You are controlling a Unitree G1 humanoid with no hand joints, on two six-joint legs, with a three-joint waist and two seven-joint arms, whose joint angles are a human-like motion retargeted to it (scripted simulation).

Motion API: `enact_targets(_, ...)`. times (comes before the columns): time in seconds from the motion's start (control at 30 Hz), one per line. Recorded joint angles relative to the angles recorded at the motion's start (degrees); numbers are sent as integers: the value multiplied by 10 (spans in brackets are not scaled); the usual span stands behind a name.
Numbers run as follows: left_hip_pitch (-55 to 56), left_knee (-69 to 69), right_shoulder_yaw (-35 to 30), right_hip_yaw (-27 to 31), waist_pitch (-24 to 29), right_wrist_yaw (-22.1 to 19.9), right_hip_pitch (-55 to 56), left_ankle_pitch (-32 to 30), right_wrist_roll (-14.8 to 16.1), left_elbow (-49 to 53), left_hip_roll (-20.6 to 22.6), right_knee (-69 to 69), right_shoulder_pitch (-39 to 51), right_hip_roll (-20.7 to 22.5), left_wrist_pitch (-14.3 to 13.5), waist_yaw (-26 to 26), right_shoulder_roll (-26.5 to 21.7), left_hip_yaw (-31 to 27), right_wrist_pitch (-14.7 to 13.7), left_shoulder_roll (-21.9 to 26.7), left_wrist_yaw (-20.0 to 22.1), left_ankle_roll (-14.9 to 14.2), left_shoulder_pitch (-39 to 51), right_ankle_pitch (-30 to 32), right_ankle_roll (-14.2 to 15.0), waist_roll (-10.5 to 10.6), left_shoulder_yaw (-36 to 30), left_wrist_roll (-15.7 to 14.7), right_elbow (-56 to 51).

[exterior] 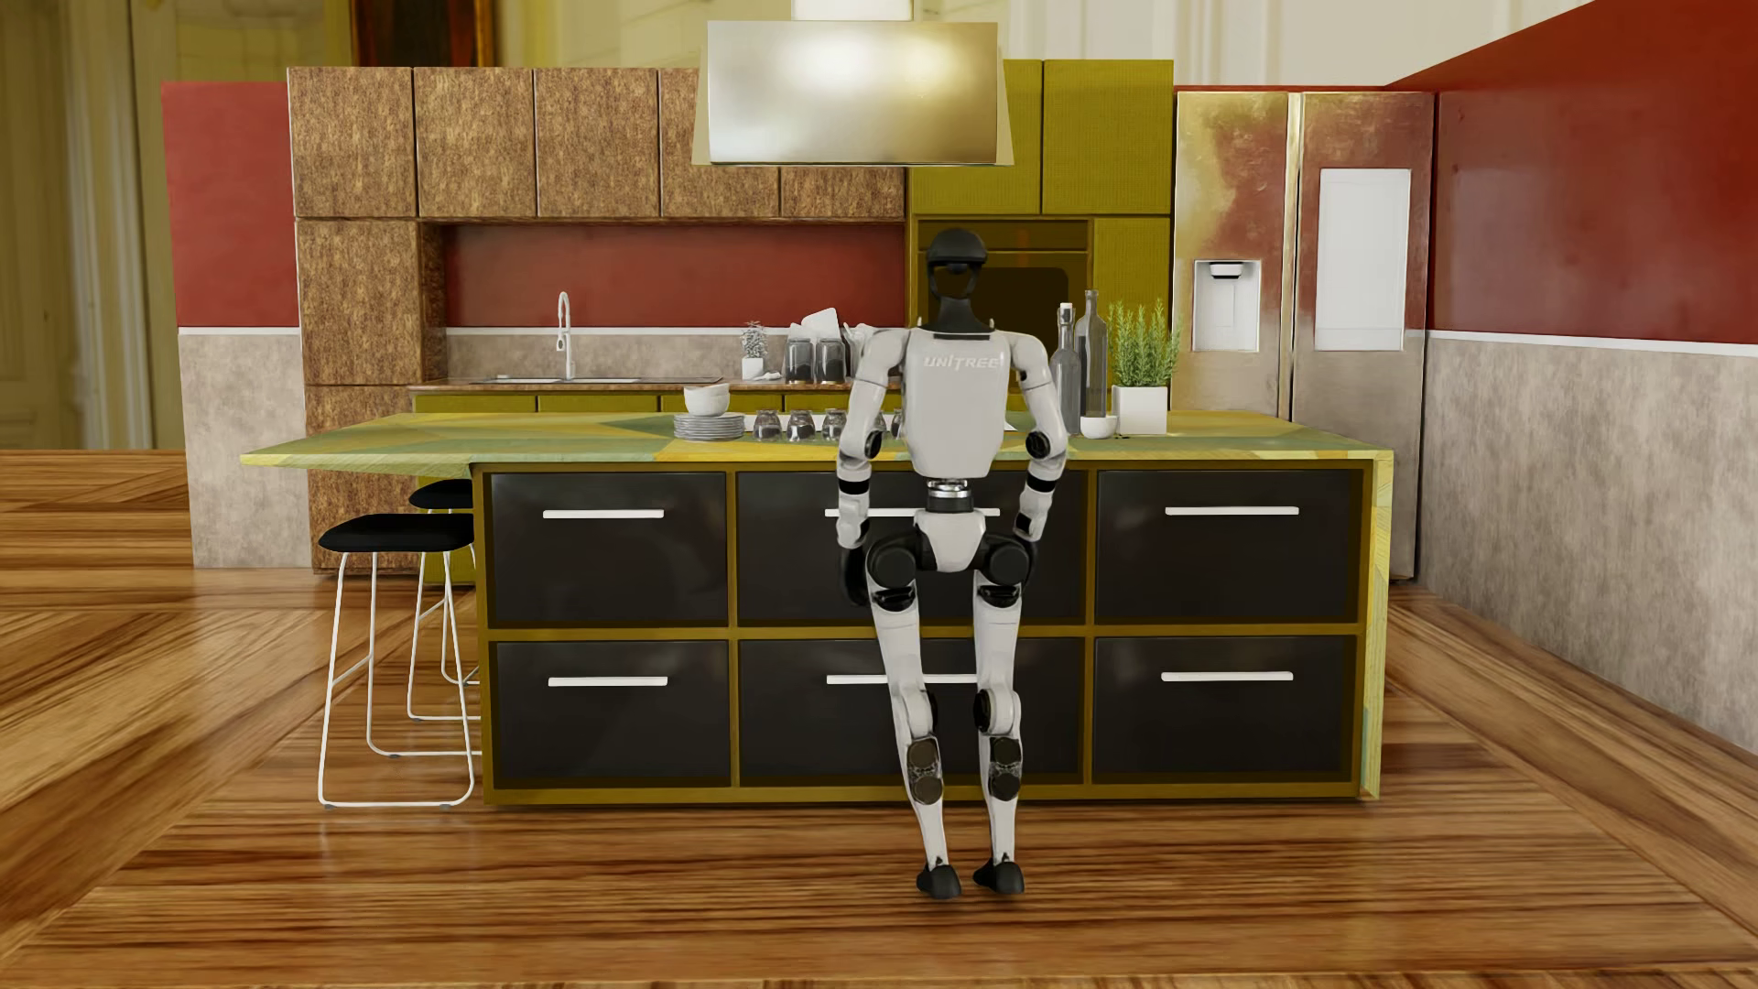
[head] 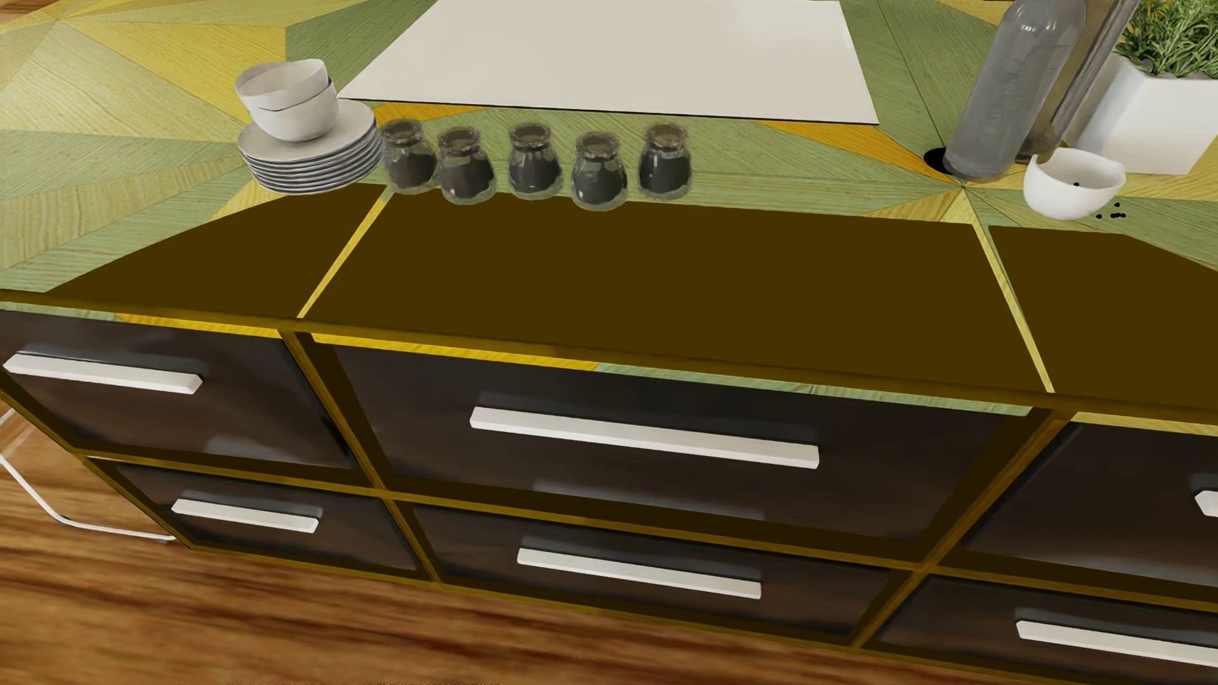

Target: Go to the corner

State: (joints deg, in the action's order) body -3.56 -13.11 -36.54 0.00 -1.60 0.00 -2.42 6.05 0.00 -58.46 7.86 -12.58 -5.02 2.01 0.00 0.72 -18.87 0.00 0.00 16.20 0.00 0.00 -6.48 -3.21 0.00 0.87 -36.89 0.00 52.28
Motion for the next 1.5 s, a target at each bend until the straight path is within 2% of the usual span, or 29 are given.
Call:
enact_targets(0.23, -6, 8, -7, 0, -1, 0, -5, -9, 0, -5, 2, 2, 7, 1, 0, -18, 0, 0, 0, 5, 0, 0, 9, -1, 0, -2, -21, 0, 4)
enact_targets(0.77, 2, 8, -30, 0, 10, 0, 2, -16, 0, -16, 3, 1, 17, 4, 0, -48, -3, 0, 0, 8, 0, 0, 23, 2, 0, -12, -15, 0, 2)
enact_targets(0.83, -5, 9, -28, 0, 13, 0, -5, -16, 0, -9, 3, 2, 15, 5, 0, -49, -3, 0, 0, 13, 0, 0, 22, 1, 0, -11, -23, 0, -2)
enact_targets(0.87, -7, 10, -24, 0, 13, 0, -5, -16, 0, -16, 2, 1, 15, 4, 0, -50, -2, 0, 0, 7, 0, 0, 20, 3, 0, -10, 1, 0, -1)
enact_targets(1.37, -4, 7, -25, 0, 12, 0, -7, -14, 0, -8, 4, 4, 15, 2, 0, -47, -4, 0, 0, 11, 0, 0, 17, 1, 0, -8, -14, 0, 0)
enact_targets(1.5, -2, 6, -22, 0, 10, 0, -7, -13, 0, -17, 3, 5, 13, 1, 0, -43, -4, 0, 0, 5, 0, 0, 17, 2, 0, -8, 7, 0, 0)
